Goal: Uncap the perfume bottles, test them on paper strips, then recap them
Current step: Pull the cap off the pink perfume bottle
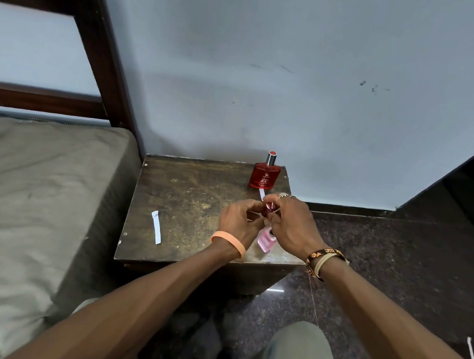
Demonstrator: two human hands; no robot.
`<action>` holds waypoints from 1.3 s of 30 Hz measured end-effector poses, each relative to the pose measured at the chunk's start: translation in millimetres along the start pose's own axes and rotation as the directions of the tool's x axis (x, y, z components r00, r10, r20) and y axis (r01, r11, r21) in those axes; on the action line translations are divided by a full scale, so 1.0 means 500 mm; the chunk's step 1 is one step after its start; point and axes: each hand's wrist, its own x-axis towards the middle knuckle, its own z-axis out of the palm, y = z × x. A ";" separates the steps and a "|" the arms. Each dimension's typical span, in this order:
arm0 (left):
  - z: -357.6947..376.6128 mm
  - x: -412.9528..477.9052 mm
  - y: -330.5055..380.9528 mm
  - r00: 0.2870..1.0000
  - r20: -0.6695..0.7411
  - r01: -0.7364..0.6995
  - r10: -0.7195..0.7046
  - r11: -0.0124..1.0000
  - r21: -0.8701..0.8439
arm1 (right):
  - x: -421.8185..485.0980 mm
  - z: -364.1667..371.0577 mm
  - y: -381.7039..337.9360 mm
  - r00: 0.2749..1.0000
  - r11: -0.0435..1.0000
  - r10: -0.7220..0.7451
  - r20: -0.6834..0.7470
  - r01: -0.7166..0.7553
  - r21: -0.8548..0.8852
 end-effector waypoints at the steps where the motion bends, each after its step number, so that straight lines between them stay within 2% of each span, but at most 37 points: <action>1: -0.015 0.001 0.005 1.000 -0.013 -0.017 0.017 1.000 -0.001 | 0.003 0.000 -0.013 1.000 1.000 -0.009 -0.013 0.009 0.010; 5: -0.087 0.012 0.012 0.992 -0.107 -0.062 0.063 0.998 0.012 | 0.023 0.011 -0.077 0.995 0.995 -0.058 -0.086 0.064 0.071; 9: -0.172 0.034 -0.009 0.986 -0.151 -0.048 0.068 0.991 0.126 | 0.057 0.039 -0.153 0.994 0.987 -0.093 -0.064 0.101 0.128; 19: -0.318 0.087 -0.185 0.978 -0.198 0.109 -0.059 0.962 0.249 | 0.170 0.215 -0.281 0.997 0.963 -0.078 -0.023 0.081 0.256; 24: -0.349 0.096 -0.277 0.966 -0.212 0.207 -0.148 0.933 0.293 | 0.214 0.307 -0.309 0.995 0.963 -0.082 0.057 0.064 0.261; 29: -0.358 0.101 -0.343 0.950 -0.238 0.267 -0.202 0.920 0.287 | 0.241 0.377 -0.321 0.993 0.954 -0.026 0.117 -0.010 0.301; 39: -0.360 0.113 -0.413 0.957 -0.210 0.266 -0.201 0.895 0.359 | 0.258 0.436 -0.314 0.982 0.960 -0.078 0.172 0.028 0.277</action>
